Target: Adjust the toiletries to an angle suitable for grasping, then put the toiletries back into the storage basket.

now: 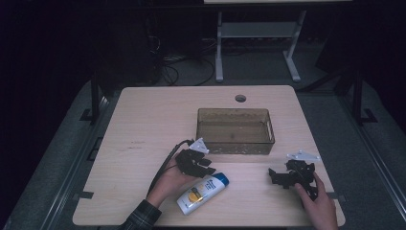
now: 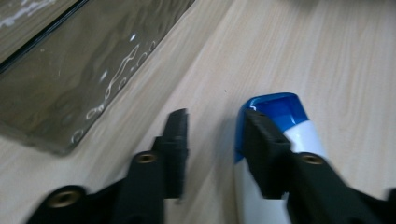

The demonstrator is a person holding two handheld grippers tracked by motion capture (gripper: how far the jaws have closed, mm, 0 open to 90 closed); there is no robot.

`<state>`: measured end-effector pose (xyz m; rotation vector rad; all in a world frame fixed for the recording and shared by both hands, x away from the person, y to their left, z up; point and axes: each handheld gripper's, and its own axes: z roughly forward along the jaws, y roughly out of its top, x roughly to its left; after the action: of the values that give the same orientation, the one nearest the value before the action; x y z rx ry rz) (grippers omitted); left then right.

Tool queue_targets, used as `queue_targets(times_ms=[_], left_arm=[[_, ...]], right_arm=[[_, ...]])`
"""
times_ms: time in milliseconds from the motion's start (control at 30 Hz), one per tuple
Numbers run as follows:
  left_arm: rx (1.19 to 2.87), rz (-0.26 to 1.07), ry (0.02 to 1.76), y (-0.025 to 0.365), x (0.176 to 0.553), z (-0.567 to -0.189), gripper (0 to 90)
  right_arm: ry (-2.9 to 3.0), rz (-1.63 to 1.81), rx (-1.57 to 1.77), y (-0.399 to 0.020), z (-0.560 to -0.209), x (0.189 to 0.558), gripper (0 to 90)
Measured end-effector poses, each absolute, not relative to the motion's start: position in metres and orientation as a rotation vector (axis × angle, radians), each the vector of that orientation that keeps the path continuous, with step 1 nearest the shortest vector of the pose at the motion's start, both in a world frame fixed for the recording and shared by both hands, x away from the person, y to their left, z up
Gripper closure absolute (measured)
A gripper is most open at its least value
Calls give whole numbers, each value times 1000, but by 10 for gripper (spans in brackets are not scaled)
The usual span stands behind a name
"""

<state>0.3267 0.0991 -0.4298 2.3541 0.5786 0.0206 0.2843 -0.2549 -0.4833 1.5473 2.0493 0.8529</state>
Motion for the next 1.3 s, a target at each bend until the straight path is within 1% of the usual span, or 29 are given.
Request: queue_targets(times_ms=[167, 300, 400, 633, 733, 933, 1233, 1300], left_arm=[[2361, 9, 595, 100, 320, -426, 373], [2378, -15, 616, 98, 316, -424, 280], [2389, -13, 622, 95, 311, -424, 236], [2415, -12, 614, 88, 304, -427, 186], [2440, -4, 613, 82, 300, -433, 179], [2478, -19, 587, 75, 297, -440, 179], [2543, 29, 568, 64, 293, -449, 181], [2545, 32, 570, 63, 292, -451, 193]], right_arm=[[2049, 853, 1548, -255, -483, 284, 0], [2049, 853, 1548, -255, -483, 284, 0], [2049, 853, 1548, -255, -483, 284, 0], [2049, 853, 1548, -255, -483, 284, 0], [2049, 853, 1548, -255, -483, 284, 0], [2049, 854, 1548, -255, -483, 284, 0], [2049, 853, 1548, -255, -483, 284, 0], [2049, 853, 1548, -255, -483, 284, 0]])
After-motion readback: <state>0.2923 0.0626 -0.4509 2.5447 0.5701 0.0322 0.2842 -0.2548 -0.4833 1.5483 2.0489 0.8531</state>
